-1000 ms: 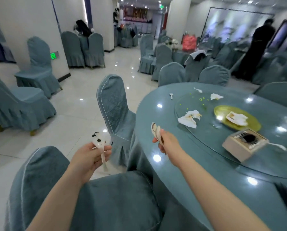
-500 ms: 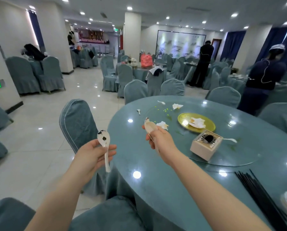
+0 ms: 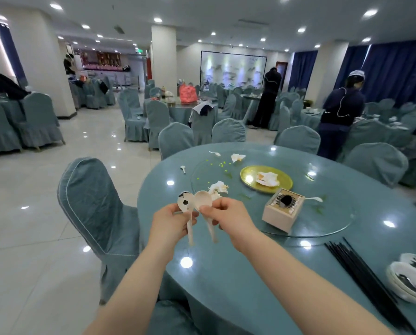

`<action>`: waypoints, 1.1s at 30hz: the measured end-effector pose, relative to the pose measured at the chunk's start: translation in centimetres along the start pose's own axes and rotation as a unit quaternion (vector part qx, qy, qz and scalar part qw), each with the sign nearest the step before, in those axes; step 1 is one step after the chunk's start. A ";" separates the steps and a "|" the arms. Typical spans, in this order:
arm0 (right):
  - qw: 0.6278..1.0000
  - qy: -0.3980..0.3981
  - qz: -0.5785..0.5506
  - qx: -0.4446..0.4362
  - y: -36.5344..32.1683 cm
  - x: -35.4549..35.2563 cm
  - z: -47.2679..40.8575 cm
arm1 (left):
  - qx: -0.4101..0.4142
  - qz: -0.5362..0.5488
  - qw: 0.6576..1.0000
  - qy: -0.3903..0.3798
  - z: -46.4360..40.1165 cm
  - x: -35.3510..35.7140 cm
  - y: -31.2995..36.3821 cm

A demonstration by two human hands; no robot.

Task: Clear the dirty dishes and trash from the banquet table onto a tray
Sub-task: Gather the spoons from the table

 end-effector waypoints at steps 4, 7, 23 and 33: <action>0.999 0.019 -0.025 0.009 0.0 1.1 0.6 | -0.007 -0.011 0.998 -0.067 0.3 1.9 0.2; 0.998 0.056 -0.020 0.011 -0.1 0.4 0.3 | -0.030 0.003 0.991 -0.131 0.3 3.6 -0.4; 0.986 0.104 0.129 0.005 5.2 -12.4 -3.7 | -0.031 0.020 0.986 -0.161 -6.3 16.0 -4.2; 0.966 0.161 0.186 0.078 17.2 -34.0 -16.5 | -0.067 0.006 0.987 -0.147 -18.2 32.6 -9.2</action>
Point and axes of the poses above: each hand's wrist, its own z-axis away from the middle knuckle, its own x-axis out of the palm, y = z × x, the point moved 10 cm from there along -z, towards the middle knuckle, and after that the axes turned 7 degrees about z, right-handed, at the moved point
